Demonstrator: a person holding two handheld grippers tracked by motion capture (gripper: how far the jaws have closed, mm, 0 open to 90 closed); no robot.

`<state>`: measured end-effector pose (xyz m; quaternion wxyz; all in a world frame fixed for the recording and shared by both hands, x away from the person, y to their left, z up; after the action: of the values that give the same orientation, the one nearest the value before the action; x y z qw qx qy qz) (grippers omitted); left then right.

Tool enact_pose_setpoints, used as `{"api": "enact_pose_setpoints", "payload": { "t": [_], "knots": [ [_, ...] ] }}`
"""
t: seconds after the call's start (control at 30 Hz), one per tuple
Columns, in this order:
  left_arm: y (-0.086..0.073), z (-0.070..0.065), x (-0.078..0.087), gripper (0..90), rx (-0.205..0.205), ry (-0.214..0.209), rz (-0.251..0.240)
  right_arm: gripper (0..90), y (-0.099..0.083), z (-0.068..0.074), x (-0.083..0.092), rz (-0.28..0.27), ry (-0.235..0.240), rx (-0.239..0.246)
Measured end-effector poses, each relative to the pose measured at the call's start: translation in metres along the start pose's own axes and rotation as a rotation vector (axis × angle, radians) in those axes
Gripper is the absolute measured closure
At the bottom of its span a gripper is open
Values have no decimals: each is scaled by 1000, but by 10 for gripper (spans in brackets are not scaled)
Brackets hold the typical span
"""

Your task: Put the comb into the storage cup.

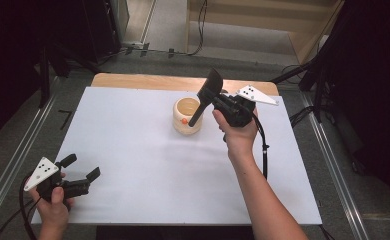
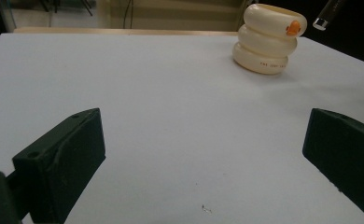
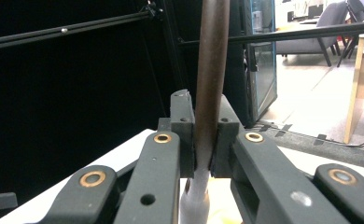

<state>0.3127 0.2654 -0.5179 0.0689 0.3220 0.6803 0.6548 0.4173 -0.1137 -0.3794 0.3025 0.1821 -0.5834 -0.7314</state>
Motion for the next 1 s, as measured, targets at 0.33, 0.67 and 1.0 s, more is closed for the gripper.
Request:
{"api": "enact_pose_setpoints", "payload": {
  "t": [0.33,0.67,1.0],
  "knots": [
    [0,-1,0,0,0,-2,0,818,7,-2,-6,-6,-5,4],
    [0,-1,-1,0,-2,0,3,818,10,-2,-10,-7,-6,7],
    [0,-1,-1,0,-6,1,5,817,12,-5,-12,-9,-8,1]
  ]
}}
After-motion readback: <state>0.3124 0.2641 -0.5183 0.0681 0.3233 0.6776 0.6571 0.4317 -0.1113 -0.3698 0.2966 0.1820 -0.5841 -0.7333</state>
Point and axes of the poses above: each handheld gripper's, and its own axes: x roughly backward along the jaws, y roughly out of its top, z roughly to its left, the point moved 9 cm from there along -x, roughly forward along the jaws, and after that the axes turned 1 degree about y, right-handed, at the moved point
